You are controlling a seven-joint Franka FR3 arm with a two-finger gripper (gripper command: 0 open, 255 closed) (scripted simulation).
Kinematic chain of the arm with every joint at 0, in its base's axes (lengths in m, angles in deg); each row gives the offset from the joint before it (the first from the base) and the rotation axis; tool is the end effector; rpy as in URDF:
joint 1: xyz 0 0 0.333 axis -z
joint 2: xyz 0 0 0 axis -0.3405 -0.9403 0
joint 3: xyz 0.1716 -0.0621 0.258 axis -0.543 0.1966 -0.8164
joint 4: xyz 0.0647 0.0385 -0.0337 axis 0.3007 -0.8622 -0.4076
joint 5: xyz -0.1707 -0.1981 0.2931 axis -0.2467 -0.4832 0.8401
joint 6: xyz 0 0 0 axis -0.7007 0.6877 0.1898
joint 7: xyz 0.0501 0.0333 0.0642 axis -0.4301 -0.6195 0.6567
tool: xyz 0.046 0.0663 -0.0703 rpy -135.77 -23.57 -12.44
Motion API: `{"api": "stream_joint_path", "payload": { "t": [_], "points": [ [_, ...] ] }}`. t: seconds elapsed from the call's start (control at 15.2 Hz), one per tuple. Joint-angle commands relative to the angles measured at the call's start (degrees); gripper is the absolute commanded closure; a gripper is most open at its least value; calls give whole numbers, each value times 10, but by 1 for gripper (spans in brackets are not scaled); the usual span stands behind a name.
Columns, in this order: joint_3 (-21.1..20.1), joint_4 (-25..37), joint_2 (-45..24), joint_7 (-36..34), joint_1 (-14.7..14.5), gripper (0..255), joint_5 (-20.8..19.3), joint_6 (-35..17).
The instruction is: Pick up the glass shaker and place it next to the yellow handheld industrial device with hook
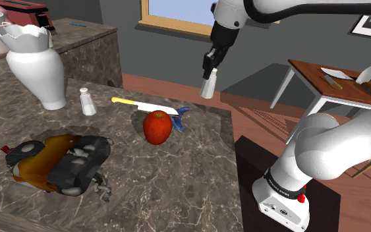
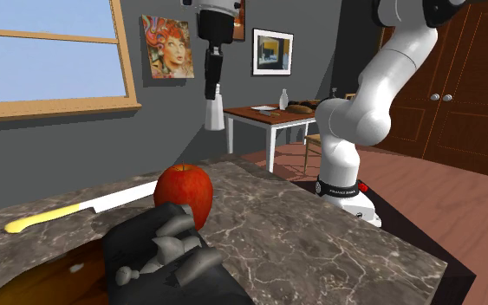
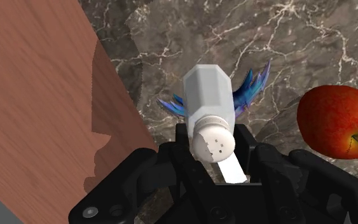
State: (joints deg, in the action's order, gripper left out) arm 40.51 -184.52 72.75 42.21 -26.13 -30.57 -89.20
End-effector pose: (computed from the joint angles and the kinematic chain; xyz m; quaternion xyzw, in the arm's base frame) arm 0.3614 0.0700 0.5736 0.9930 0.0799 0.0787 0.0359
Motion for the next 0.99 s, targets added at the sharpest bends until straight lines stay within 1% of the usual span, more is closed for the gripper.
{"api": "stream_joint_path", "payload": {
  "t": [0.0, 0.92],
  "points": [
    [1, 18, -2, 1, 0, 255, 0, 16],
    [1, 145, -28, 8, 3, 255, -1, 118]
  ]
}}
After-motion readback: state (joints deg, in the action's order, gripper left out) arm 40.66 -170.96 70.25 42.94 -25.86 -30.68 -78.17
